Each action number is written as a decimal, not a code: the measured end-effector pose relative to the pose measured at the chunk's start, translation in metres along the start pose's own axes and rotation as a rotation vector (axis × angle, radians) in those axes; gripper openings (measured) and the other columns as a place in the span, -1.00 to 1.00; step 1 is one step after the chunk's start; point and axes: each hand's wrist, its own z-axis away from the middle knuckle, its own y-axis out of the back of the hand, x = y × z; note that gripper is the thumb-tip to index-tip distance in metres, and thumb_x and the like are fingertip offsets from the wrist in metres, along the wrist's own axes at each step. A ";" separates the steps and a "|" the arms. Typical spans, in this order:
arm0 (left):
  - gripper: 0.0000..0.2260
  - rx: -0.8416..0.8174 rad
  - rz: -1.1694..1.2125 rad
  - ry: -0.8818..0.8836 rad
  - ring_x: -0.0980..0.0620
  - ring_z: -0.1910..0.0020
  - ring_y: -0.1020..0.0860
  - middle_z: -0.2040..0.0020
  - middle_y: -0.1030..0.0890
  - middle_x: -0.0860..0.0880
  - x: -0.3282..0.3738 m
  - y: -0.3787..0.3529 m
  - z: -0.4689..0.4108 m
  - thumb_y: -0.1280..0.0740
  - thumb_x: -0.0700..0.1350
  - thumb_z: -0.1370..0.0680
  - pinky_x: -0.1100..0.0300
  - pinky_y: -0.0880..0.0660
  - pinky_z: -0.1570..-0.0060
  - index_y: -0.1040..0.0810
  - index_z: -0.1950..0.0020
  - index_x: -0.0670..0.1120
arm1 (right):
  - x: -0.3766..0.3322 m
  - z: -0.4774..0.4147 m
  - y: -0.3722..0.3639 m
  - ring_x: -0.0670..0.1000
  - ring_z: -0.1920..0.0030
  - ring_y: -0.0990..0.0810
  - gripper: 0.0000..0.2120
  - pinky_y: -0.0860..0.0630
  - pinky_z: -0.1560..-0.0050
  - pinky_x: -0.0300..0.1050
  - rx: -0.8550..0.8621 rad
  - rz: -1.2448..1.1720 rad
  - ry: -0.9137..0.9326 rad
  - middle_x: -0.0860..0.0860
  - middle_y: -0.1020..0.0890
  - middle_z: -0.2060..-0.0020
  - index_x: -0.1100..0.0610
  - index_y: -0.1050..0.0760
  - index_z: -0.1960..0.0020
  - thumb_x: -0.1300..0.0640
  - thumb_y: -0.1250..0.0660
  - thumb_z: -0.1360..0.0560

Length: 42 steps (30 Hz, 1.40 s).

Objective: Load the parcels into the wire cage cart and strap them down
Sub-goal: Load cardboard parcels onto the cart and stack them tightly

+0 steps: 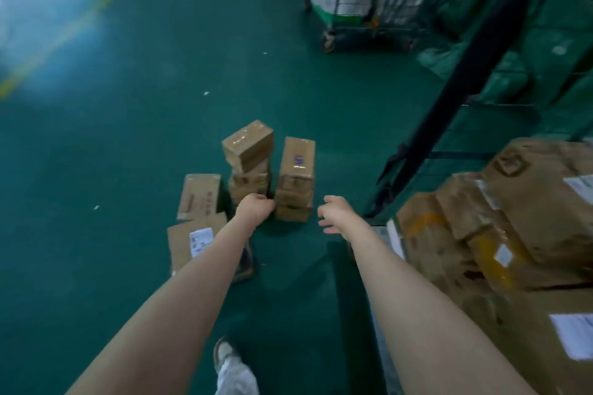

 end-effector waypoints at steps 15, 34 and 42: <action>-0.64 0.089 -0.016 0.371 -0.05 0.00 -0.42 0.02 -0.52 -0.02 -0.153 0.136 -0.142 -0.19 -0.19 -0.57 0.20 -0.38 0.11 -0.38 -0.38 -0.16 | -0.024 -0.118 -0.212 0.06 -0.02 -0.46 -0.57 -0.48 -0.18 0.01 -0.264 0.205 -0.137 0.12 -0.49 -0.05 0.19 -0.29 -0.42 0.29 -0.11 -0.56; -0.57 0.061 0.203 0.735 -0.02 -0.06 -0.35 -0.11 -0.41 -0.04 -0.359 0.059 -0.278 -0.27 -0.10 -0.53 0.12 -0.23 -0.02 -0.34 -0.38 -0.15 | 0.123 -0.295 -0.335 0.10 -0.29 -0.41 -0.34 -0.47 -0.24 0.02 -0.377 0.200 -0.312 0.01 -0.22 -0.47 0.00 0.05 -0.56 0.29 -0.12 -0.55; -0.54 0.115 0.243 0.806 -0.09 -0.27 -0.33 -0.29 -0.37 -0.09 -0.361 0.069 -0.297 -0.25 -0.06 -0.56 0.09 -0.23 -0.15 -0.28 -0.42 -0.17 | 0.119 -0.306 -0.342 0.09 -0.42 -0.27 -0.35 -0.35 -0.36 0.05 -0.271 0.012 -0.305 0.03 -0.15 -0.50 0.10 0.04 -0.55 0.26 -0.16 -0.54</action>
